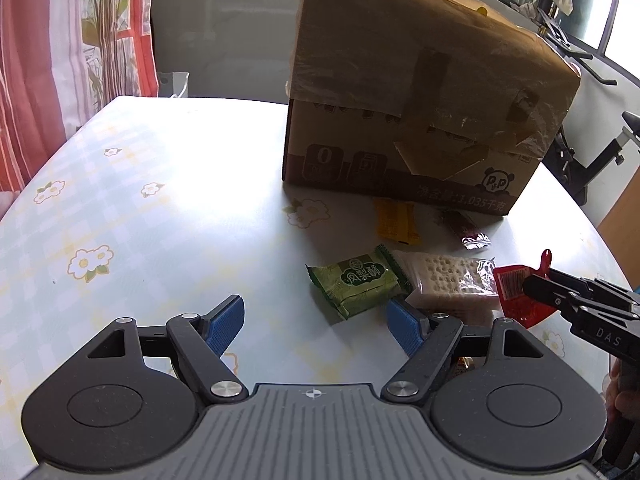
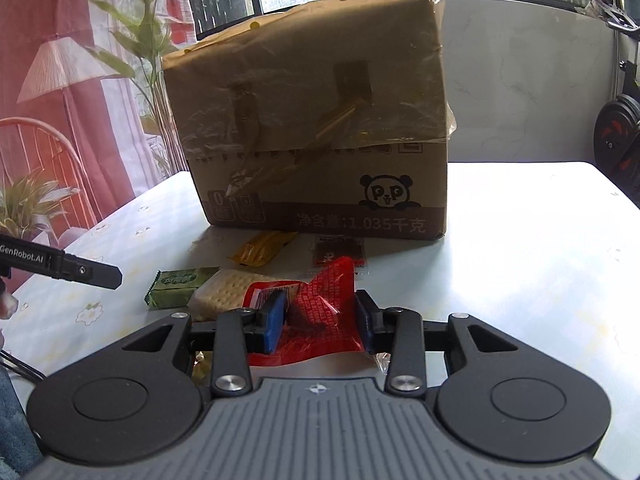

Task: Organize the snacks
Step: 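Grasp the green square snack with the left gripper while the right grasps the red bag, then carry both snacks over the box and open both grippers to drop them, then grasp the gold snack pouch with the left gripper while the right grasps a small wrapped treat, then lift both snacks and carry them toward the lined box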

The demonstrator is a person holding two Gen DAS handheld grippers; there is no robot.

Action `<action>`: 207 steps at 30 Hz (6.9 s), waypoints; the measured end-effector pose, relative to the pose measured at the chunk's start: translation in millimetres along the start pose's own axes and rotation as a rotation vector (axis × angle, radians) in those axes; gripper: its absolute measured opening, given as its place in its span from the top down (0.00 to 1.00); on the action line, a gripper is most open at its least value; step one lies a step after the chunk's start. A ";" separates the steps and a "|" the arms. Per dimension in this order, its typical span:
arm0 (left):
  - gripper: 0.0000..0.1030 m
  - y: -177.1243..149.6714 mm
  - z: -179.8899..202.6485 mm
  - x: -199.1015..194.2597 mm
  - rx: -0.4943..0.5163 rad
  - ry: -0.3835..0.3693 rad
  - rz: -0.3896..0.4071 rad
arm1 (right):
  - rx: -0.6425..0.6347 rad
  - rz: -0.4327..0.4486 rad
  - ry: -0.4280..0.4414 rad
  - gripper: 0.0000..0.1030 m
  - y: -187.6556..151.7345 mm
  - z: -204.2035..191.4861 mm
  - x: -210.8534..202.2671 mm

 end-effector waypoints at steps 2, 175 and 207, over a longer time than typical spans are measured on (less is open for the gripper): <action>0.22 0.3 2.3 4.4 0.031 -0.007 -0.002 | 0.016 0.002 0.003 0.62 -2.2 4.4 3.8; 0.58 -34.2 66.2 25.2 0.200 -0.144 0.001 | -0.166 -0.099 0.020 0.78 -14.3 18.6 22.4; 0.20 -35.8 48.0 29.2 0.176 0.036 -0.005 | -0.158 -0.098 0.025 0.78 -14.4 19.2 21.0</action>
Point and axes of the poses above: each gripper's, at about its wrist camera, not at the fingertips, and x roughly the way its jaws point, z to its right, y to its top, the point moved 2 cm from there along x, roughly the way its jaws point, and after that the axes turned 5 degrees about z, right-handed, at the moved point
